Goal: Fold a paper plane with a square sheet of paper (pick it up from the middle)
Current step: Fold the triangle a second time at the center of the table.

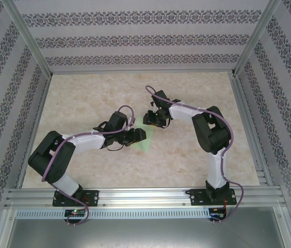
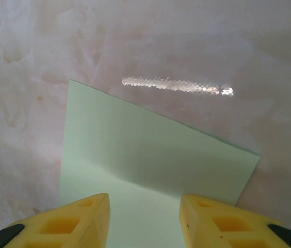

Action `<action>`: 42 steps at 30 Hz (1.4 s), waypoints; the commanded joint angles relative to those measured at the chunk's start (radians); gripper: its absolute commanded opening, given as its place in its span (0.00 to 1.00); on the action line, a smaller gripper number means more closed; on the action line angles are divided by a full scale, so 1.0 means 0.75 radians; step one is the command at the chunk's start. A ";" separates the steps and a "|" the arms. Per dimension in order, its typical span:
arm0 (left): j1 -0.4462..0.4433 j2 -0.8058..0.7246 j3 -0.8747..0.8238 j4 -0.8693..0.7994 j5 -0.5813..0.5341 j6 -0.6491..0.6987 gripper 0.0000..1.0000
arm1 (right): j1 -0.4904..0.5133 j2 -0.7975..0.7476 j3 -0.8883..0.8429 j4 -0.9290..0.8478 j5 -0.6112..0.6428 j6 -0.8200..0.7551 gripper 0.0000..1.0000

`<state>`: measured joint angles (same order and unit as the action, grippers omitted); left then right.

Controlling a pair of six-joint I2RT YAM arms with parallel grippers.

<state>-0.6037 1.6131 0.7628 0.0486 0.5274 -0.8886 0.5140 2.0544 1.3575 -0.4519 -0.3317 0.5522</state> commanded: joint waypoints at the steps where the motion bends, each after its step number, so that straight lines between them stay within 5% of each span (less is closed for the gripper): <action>1: -0.020 0.058 0.051 0.111 0.032 -0.008 0.62 | -0.015 0.043 -0.051 0.004 -0.001 0.011 0.41; 8: -0.019 0.134 0.064 0.102 -0.009 0.023 0.53 | -0.033 -0.037 -0.087 0.050 -0.082 -0.009 0.41; 14: -0.020 0.136 0.051 0.085 -0.038 0.038 0.31 | -0.060 -0.201 -0.162 0.124 -0.214 -0.074 0.39; 24: -0.020 0.126 0.025 0.034 -0.108 0.059 0.10 | -0.052 -0.338 -0.366 0.179 -0.383 -0.108 0.39; 42: -0.019 0.118 0.028 0.021 -0.111 0.062 0.00 | 0.006 -0.225 -0.367 0.204 -0.516 -0.177 0.28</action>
<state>-0.6052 1.7103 0.7921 0.0807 0.4580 -0.8619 0.5106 1.8751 1.0645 -0.3202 -0.6884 0.4454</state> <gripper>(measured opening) 0.054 0.280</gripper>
